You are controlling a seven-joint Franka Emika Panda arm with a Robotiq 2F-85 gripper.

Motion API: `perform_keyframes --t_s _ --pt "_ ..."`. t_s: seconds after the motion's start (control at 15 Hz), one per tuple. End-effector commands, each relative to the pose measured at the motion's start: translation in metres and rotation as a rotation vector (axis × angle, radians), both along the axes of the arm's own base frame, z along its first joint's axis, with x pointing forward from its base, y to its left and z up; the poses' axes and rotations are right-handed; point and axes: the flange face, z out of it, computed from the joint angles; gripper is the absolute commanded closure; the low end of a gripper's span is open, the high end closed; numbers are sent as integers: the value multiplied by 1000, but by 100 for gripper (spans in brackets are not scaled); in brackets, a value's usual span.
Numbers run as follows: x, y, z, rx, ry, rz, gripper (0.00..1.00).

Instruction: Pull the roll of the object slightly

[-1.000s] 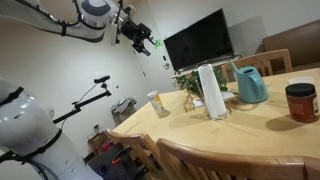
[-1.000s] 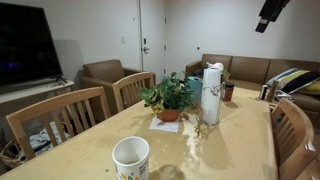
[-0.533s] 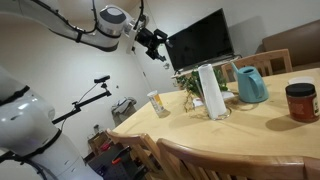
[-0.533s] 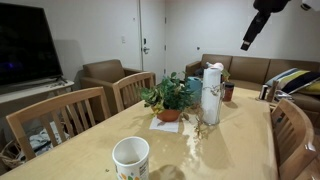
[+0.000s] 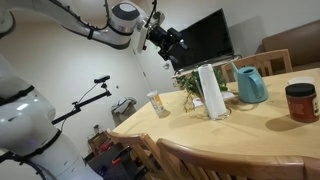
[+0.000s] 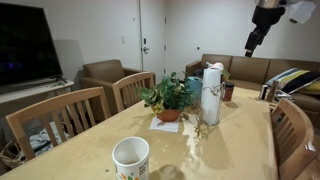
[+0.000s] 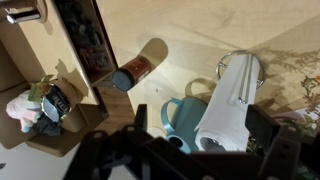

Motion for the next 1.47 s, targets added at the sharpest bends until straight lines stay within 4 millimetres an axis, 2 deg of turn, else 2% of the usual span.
perform_keyframes --t_s 0.0,0.27,0.33,0.53,0.87,1.2,1.4 --pt "25 -20 -7 -21 74 -23 0" --pt "46 -45 -19 -19 106 -28 0" --pt "32 -35 -20 -18 85 -28 0" --pt "36 -38 -26 -18 94 -33 0" --pt "35 -37 -22 -42 79 -6 0" --pt "42 -62 -14 -201 -8 176 0" --pt "51 -73 -19 -262 -39 319 0"
